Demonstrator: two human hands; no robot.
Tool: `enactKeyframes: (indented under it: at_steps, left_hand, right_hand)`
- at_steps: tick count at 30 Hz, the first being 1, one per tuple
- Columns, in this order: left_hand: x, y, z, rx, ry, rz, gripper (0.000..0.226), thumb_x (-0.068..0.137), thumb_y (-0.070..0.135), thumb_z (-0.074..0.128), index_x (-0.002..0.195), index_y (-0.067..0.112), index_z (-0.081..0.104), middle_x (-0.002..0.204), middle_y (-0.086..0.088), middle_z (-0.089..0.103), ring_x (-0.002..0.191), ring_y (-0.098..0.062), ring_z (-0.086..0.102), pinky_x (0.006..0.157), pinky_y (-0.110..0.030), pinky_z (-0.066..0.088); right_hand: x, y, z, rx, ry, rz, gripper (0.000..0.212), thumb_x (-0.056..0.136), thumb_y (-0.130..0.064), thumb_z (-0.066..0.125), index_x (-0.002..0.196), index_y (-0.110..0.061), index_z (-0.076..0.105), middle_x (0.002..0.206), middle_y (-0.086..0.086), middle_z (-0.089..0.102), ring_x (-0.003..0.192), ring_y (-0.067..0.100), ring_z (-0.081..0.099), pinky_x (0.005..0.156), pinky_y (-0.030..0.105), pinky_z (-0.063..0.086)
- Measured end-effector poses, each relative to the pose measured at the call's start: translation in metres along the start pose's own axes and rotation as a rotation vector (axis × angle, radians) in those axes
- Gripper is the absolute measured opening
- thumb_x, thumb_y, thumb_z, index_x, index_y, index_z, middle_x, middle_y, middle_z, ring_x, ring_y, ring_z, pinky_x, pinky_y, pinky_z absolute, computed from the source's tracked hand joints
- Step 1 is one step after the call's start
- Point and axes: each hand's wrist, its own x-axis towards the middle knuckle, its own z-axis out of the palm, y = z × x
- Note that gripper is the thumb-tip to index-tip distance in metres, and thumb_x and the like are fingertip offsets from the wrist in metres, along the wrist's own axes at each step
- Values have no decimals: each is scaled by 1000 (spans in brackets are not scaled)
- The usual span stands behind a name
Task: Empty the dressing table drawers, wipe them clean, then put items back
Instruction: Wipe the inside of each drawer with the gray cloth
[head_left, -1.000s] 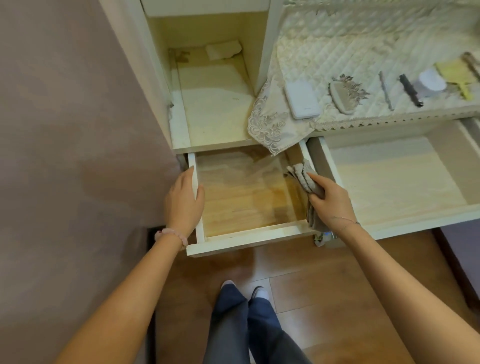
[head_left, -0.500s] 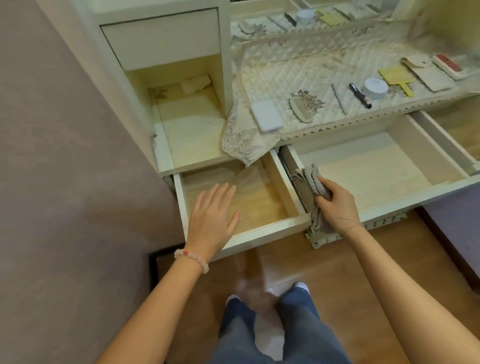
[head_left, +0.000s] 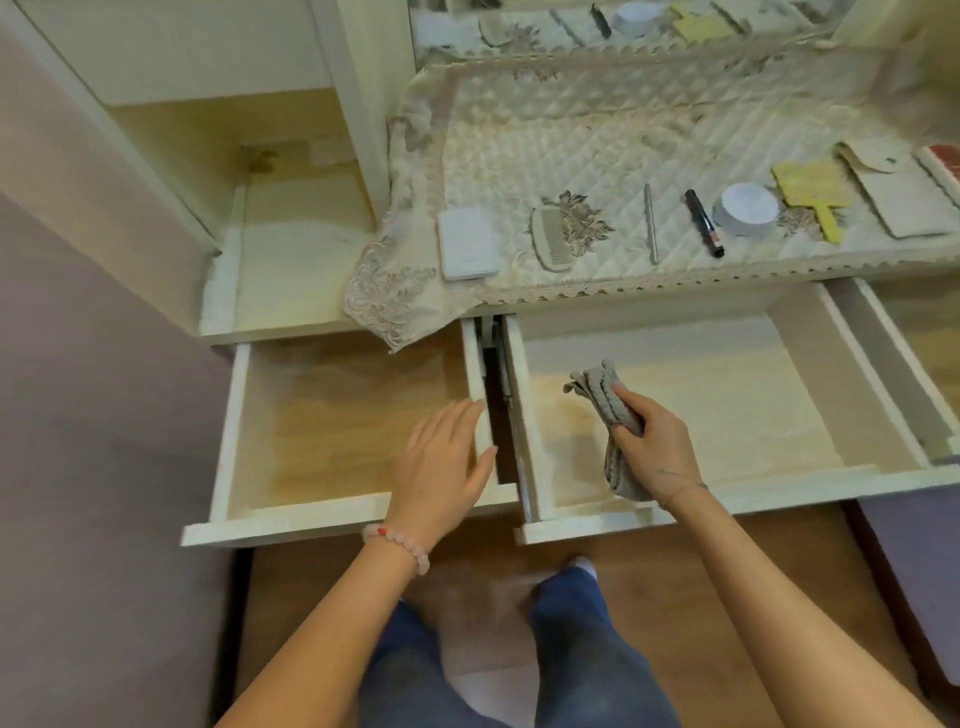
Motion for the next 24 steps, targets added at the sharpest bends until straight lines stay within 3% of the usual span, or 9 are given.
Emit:
enactKeyframes:
  at_steps: [7, 10, 14, 17, 19, 21, 24]
  left_hand:
    - [57, 70, 61, -386, 38, -303, 64, 96, 34, 46, 149, 16, 15, 156, 1, 16, 142, -10, 13, 110, -17, 8]
    - [77, 80, 72, -507, 53, -439, 70, 96, 33, 47, 150, 13, 8, 158, -2, 9, 144, -12, 9, 113, -21, 8]
    - [96, 80, 77, -664, 44, -610, 70, 97, 34, 46, 151, 14, 6, 158, -1, 9, 144, -13, 10, 113, -25, 11]
    - [104, 75, 81, -792, 91, -656, 57, 99, 34, 40, 149, 19, 16, 154, 5, 22, 138, -7, 21, 106, -19, 17]
    - [106, 70, 85, -834, 120, -685, 52, 101, 35, 33, 149, 21, 19, 153, 6, 25, 139, -8, 22, 104, -18, 17]
    - [106, 66, 90, -845, 158, -686, 47, 102, 32, 29, 148, 22, 23, 150, 6, 30, 138, -8, 25, 104, -17, 19]
    - [104, 64, 93, -850, 185, -668, 43, 103, 28, 28, 146, 23, 27, 146, 7, 37, 130, -2, 30, 103, -16, 23]
  right_hand:
    - [55, 61, -41, -3, -78, -16, 47, 84, -1, 53, 129, -17, 54, 123, 6, 61, 111, 24, 56, 88, 25, 42]
    - [73, 76, -43, 21, -73, -19, 48, 84, -1, 52, 129, -18, 54, 124, 5, 61, 111, 24, 56, 85, 23, 39]
    - [98, 87, -39, 19, -69, -45, 51, 83, -1, 50, 130, -20, 52, 126, 3, 59, 113, 22, 54, 85, 22, 38]
    - [108, 92, -31, -16, -93, -121, 51, 83, 2, 50, 131, -15, 51, 128, 5, 57, 115, 25, 52, 83, 18, 34]
    - [111, 99, -20, -110, -180, -167, 50, 86, -2, 50, 135, -13, 45, 133, 8, 51, 119, 29, 47, 88, 24, 36]
    - [113, 108, -6, -312, -298, -208, 54, 90, -11, 49, 142, -12, 33, 146, 9, 35, 133, 31, 33, 106, 41, 32]
    - [116, 119, 10, -547, -369, -289, 59, 92, -19, 46, 145, -7, 24, 152, 12, 23, 141, 33, 15, 108, 50, 27]
